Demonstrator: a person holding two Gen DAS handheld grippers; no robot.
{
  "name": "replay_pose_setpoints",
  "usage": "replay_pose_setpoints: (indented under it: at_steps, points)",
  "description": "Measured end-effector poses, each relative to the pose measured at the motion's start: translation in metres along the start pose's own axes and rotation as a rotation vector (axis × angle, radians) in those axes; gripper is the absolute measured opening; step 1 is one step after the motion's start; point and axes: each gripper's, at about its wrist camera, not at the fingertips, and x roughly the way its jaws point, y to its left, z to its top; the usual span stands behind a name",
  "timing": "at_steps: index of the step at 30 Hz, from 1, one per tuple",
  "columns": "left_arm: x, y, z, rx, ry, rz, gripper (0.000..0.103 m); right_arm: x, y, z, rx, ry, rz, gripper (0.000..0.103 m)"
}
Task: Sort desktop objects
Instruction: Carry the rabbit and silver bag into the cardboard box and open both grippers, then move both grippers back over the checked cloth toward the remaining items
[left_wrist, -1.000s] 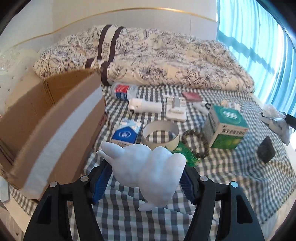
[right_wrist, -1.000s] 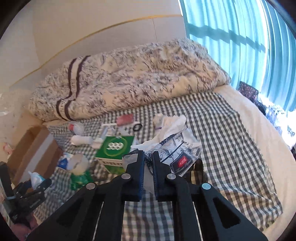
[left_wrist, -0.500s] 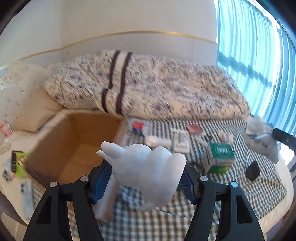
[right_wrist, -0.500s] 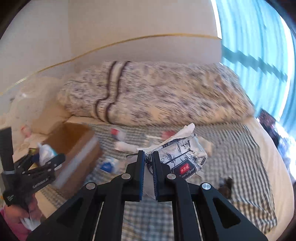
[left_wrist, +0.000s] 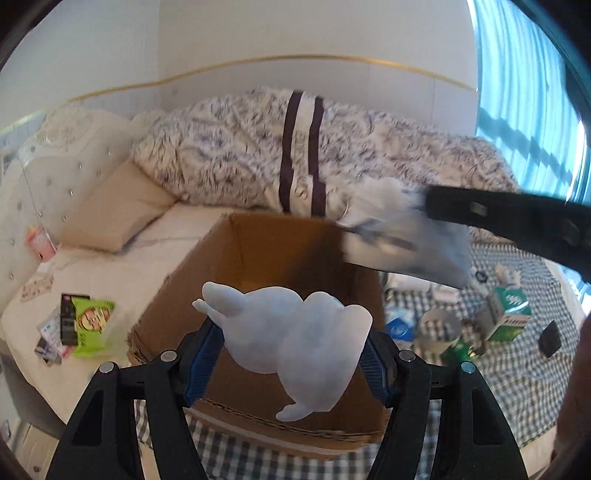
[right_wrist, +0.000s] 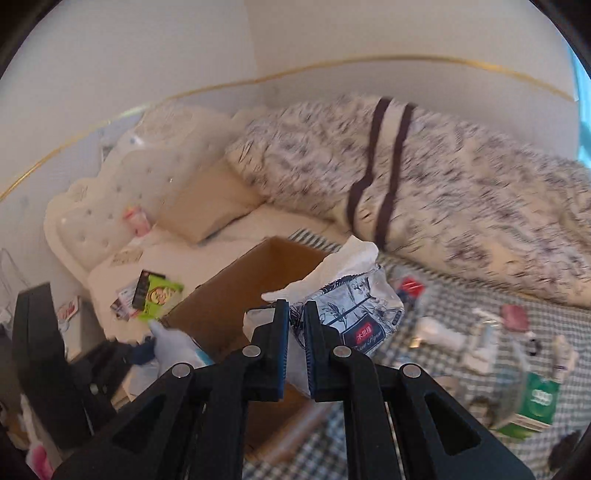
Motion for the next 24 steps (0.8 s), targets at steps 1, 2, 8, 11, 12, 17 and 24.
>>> replay_pose_setpoints:
  at_steps: [1,2,8,11,12,17,24]
  points:
    - [0.008,0.004,-0.003,-0.006,0.012,-0.009,0.069,0.012,0.002,0.001,0.007,0.008,0.023,0.008]
    - [0.014,0.007,-0.005,-0.007,0.021,-0.021,0.072,0.021,0.002,0.001,0.019,0.010,0.047,0.009]
    - [0.024,0.012,-0.002,-0.002,0.006,-0.028,0.103,0.034,-0.006,0.005,0.051,-0.024,-0.055,0.099]
    - [0.026,0.011,0.001,-0.009,0.001,-0.032,0.103,0.025,-0.013,0.006,0.064,-0.044,-0.057,0.099]
    - [0.026,0.010,0.002,-0.011,0.001,-0.029,0.103,0.021,-0.016,0.006,0.071,-0.050,-0.060,0.099]
    - [0.018,-0.003,0.003,-0.005,0.002,-0.035,0.103,-0.006,-0.032,0.000,0.086,-0.079,-0.092,0.099]
    - [-0.020,-0.058,0.001,0.011,-0.023,-0.044,0.103,-0.088,-0.075,-0.022,0.151,-0.144,-0.106,0.099]
